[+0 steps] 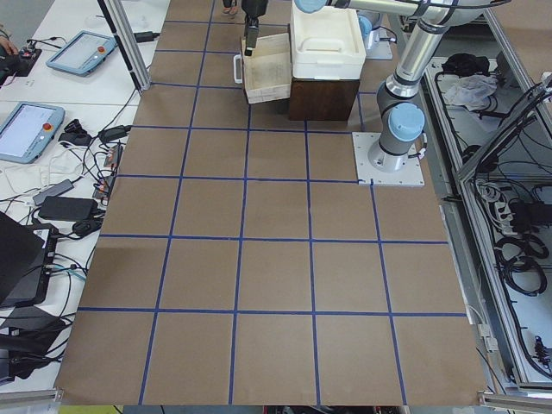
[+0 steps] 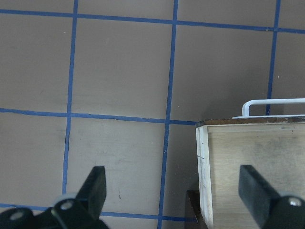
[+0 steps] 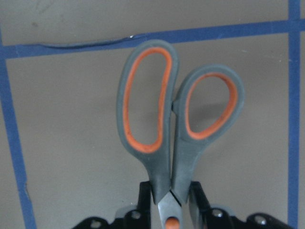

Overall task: Put scissors in drawer and close it
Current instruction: 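Lower the right gripper and close it on the scissors' blades, then carry the scissors with the right gripper over the open drawer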

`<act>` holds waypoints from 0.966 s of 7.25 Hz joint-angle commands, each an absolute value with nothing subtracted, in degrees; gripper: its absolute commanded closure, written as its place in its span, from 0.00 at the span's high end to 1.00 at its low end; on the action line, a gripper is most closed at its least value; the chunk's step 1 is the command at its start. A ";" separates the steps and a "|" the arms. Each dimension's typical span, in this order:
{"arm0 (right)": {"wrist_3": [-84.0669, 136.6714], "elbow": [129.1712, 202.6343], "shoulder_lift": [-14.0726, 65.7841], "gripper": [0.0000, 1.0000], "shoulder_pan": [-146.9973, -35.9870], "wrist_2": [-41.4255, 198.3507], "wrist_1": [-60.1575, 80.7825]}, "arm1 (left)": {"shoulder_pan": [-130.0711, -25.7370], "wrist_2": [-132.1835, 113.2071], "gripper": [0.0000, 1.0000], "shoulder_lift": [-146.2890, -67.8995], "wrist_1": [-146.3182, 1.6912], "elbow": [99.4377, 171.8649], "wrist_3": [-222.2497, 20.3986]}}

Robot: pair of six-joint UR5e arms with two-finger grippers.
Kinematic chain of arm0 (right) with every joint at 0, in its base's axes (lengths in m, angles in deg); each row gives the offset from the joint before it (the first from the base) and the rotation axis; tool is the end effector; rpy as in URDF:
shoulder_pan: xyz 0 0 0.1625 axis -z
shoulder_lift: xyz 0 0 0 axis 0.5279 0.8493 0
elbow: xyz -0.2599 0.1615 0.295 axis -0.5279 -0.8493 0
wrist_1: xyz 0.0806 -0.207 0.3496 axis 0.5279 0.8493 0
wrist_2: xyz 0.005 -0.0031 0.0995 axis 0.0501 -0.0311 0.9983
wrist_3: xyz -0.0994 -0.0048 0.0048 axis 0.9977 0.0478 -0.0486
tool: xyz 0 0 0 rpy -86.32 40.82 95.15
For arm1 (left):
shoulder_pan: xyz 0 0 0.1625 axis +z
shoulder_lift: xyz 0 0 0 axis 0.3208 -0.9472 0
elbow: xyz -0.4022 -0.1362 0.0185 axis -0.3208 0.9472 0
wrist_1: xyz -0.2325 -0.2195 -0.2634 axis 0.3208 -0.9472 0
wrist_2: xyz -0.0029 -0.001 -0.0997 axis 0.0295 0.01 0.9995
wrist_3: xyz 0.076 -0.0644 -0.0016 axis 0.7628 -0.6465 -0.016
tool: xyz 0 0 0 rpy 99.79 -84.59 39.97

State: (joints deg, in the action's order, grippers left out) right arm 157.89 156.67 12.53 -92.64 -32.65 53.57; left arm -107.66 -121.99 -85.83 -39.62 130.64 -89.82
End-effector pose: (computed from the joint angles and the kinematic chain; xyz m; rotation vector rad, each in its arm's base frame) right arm -0.2166 -0.6671 0.2431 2.1154 -2.2719 0.0726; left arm -0.1225 -0.4986 0.5500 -0.1296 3.1092 -0.3309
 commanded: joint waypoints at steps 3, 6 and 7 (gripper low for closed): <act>148.48 156.67 26.94 0.00 -104.41 -36.66 38.37 | -107.65 -121.99 1.00 -85.83 -39.62 130.64 -89.89; 139.96 156.67 32.23 0.00 -113.74 -36.75 31.15 | -107.65 -121.99 1.00 -85.83 -39.62 130.64 -89.89; 135.31 156.67 33.03 0.00 -117.86 -38.06 29.82 | -107.65 -121.99 1.00 -85.83 -39.53 130.64 -89.89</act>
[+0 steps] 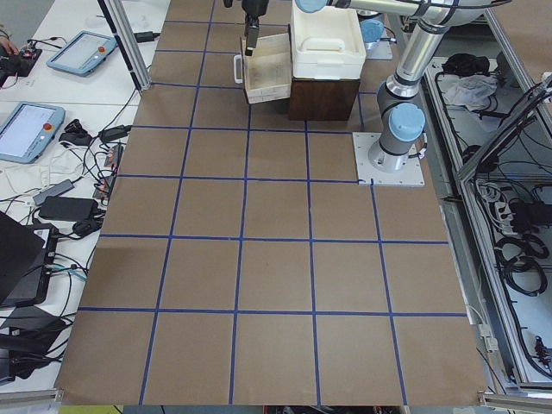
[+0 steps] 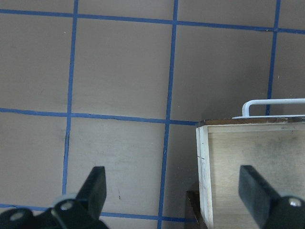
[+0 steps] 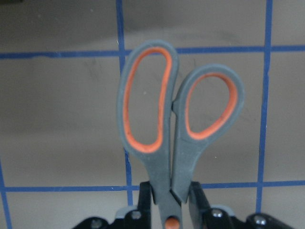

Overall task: Put scissors in drawer and close it
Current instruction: 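Carry the scissors with the right gripper over the open drawer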

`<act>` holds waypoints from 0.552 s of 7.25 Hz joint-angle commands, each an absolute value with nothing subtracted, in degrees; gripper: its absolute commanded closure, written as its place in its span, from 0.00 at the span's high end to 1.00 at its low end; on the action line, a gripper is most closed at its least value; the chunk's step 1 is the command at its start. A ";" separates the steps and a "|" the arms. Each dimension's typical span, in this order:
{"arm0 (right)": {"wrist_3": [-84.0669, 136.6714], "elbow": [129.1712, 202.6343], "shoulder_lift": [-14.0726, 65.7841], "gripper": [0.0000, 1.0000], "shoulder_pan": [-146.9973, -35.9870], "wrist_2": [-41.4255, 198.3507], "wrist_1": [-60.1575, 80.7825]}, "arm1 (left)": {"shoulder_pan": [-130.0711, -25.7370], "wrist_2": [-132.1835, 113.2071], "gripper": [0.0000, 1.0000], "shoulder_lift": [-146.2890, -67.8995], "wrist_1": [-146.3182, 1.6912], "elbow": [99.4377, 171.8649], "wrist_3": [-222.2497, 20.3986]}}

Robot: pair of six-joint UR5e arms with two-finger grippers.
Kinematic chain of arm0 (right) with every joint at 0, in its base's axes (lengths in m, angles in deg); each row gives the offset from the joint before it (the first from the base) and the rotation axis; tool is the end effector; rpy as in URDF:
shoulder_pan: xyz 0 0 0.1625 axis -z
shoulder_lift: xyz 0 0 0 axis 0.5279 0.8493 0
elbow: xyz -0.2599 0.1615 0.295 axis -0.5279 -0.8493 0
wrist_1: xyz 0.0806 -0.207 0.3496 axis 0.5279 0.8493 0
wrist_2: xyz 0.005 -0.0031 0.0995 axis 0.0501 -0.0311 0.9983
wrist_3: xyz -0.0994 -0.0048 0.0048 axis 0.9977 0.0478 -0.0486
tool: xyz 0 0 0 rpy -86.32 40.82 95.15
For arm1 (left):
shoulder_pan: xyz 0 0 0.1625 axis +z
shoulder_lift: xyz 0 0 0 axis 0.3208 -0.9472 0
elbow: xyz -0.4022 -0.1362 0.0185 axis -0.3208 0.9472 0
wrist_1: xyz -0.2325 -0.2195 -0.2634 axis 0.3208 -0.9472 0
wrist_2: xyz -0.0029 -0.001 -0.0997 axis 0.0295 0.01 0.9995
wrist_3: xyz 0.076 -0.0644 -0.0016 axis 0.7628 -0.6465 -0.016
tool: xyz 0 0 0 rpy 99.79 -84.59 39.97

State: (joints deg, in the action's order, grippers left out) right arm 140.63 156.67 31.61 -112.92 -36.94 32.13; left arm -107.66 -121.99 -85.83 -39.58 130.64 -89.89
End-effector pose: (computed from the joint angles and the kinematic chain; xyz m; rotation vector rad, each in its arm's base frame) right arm 0.0352 -0.6075 0.4200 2.1776 -2.2206 -0.0445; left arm -0.1225 -0.4987 0.5501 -0.1315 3.1092 -0.3321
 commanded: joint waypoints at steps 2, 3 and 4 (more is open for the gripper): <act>129.58 156.67 33.39 0.00 -127.09 -37.64 29.54 | -107.65 -121.99 1.00 -85.83 -39.53 130.64 -89.89; 125.64 156.67 33.39 0.00 -132.01 -37.20 29.54 | -107.65 -121.90 1.00 -85.83 -39.62 130.64 -89.89; 123.86 156.84 33.22 0.00 -136.06 -36.94 29.63 | -107.65 -121.90 1.00 -85.83 -39.53 130.64 -89.97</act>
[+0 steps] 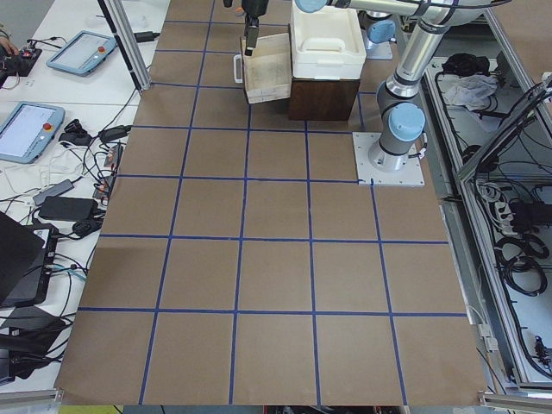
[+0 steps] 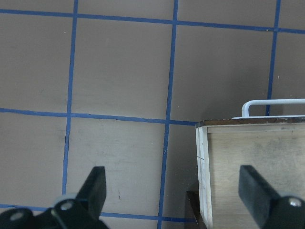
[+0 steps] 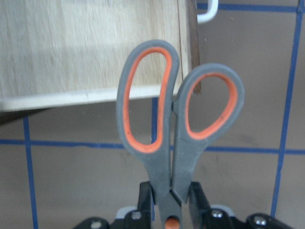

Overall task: Put scissors in drawer and close it
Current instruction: 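Carry the scissors with the right gripper over the open drawer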

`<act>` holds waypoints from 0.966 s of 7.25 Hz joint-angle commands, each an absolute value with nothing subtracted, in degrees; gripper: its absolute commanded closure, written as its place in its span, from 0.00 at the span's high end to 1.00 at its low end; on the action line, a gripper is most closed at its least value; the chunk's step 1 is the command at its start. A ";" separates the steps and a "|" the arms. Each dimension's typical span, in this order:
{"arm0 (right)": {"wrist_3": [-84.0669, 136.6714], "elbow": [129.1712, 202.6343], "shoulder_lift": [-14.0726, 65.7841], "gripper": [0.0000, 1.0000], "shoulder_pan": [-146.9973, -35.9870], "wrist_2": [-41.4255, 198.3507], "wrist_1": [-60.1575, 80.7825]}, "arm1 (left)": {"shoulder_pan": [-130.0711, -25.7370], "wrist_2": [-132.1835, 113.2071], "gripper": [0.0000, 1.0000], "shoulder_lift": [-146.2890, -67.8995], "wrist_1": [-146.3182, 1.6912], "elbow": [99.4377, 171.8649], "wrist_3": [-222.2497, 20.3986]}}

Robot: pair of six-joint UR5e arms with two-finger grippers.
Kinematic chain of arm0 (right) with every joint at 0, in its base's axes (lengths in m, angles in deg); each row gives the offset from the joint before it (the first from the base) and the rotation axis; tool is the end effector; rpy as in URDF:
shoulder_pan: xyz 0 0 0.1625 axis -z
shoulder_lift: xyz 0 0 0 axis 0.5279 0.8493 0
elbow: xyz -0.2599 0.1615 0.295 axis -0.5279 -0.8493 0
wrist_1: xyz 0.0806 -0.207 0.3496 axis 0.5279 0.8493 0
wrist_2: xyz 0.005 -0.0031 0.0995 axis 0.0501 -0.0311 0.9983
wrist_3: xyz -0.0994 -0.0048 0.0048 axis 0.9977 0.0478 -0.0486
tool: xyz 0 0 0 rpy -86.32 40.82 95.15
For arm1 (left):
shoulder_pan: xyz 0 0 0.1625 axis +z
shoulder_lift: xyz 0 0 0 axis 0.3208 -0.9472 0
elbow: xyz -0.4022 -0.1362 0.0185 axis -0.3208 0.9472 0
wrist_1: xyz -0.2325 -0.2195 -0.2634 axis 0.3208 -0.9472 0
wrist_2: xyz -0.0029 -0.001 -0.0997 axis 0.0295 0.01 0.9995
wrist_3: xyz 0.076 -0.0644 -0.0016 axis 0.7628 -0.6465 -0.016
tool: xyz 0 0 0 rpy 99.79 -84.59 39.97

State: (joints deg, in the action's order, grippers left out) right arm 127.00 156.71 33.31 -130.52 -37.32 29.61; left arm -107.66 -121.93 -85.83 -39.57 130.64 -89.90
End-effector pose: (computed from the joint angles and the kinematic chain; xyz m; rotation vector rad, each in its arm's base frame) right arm 0.2147 -0.5564 0.4328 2.2515 -2.1416 -0.0546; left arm -0.1226 -0.4987 0.5501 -0.1317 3.1102 -0.3324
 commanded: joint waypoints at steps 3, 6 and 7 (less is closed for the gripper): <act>123.84 161.39 32.69 0.00 -140.40 -30.69 33.99 | -107.65 -121.99 1.00 -85.74 -39.53 130.64 -89.97; 122.61 163.00 29.19 0.00 -141.72 -30.52 38.15 | -107.65 -121.90 1.00 -85.74 -39.53 130.64 -89.97; 121.74 163.00 28.56 0.00 -142.07 -30.34 38.16 | -107.65 -121.99 1.00 -85.66 -39.53 130.64 -89.97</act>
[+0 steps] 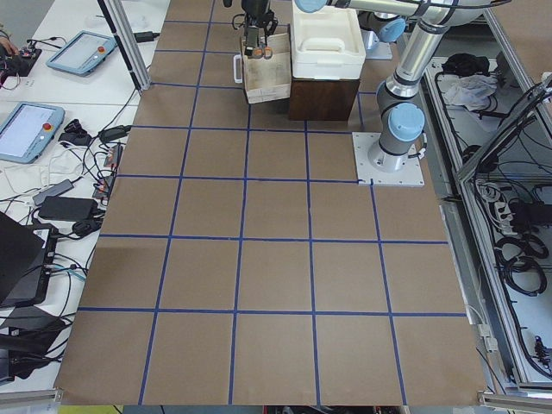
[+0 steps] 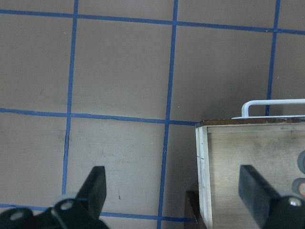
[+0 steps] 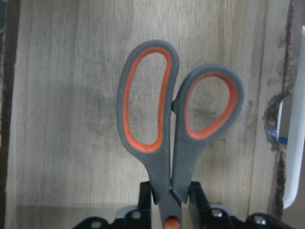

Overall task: Put scissors in drawer and close it
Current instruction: 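Carry the scissors with the right gripper over the open drawer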

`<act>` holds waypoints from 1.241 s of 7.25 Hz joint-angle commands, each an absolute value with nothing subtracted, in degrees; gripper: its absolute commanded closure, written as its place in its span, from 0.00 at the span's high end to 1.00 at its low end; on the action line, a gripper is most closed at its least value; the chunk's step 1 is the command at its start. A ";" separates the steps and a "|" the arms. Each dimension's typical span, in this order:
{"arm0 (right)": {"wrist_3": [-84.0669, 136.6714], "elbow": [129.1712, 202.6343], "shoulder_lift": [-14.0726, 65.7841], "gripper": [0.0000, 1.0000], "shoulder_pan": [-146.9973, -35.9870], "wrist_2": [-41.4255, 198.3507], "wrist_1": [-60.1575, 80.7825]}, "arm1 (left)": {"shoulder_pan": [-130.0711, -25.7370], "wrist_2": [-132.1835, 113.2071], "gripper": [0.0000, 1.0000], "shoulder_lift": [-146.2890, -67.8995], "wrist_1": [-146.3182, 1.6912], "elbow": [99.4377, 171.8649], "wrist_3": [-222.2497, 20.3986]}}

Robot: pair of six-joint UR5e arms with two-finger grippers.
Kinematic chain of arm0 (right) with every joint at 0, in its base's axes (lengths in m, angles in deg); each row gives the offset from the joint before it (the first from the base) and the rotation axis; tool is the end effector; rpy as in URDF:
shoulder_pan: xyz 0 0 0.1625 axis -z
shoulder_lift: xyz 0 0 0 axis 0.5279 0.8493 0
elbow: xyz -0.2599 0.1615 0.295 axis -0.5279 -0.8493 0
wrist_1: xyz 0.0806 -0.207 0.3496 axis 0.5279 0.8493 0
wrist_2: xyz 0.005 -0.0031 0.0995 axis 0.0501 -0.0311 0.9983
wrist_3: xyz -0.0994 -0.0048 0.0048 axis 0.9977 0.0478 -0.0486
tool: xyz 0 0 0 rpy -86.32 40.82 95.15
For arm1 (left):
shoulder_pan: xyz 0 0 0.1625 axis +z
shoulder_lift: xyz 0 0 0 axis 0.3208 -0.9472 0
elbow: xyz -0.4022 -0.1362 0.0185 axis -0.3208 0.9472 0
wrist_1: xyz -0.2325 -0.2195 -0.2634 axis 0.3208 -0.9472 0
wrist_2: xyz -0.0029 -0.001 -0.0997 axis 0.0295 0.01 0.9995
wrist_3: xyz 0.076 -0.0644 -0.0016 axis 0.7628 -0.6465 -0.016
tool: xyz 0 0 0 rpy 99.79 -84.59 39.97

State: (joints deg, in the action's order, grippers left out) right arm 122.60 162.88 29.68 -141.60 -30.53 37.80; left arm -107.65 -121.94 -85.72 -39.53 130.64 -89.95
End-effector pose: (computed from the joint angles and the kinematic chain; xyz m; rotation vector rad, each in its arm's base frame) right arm 0.3321 -0.5102 0.3577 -2.3373 1.9798 -0.0072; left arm -0.1225 -0.4980 0.5512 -0.1334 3.1096 -0.3365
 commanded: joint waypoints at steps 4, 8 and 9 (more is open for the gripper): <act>116.81 163.00 25.31 0.70 -144.54 -30.34 41.75 | -107.65 -121.99 1.00 -85.66 -39.53 130.64 -89.89; 100.81 162.12 34.84 1.00 -142.53 -31.38 38.80 | -107.65 -122.08 1.00 -85.31 -39.10 130.55 -89.71; 89.06 162.29 37.58 1.00 -140.77 -31.66 35.03 | -107.83 -122.08 1.00 -85.04 -39.09 130.55 -89.62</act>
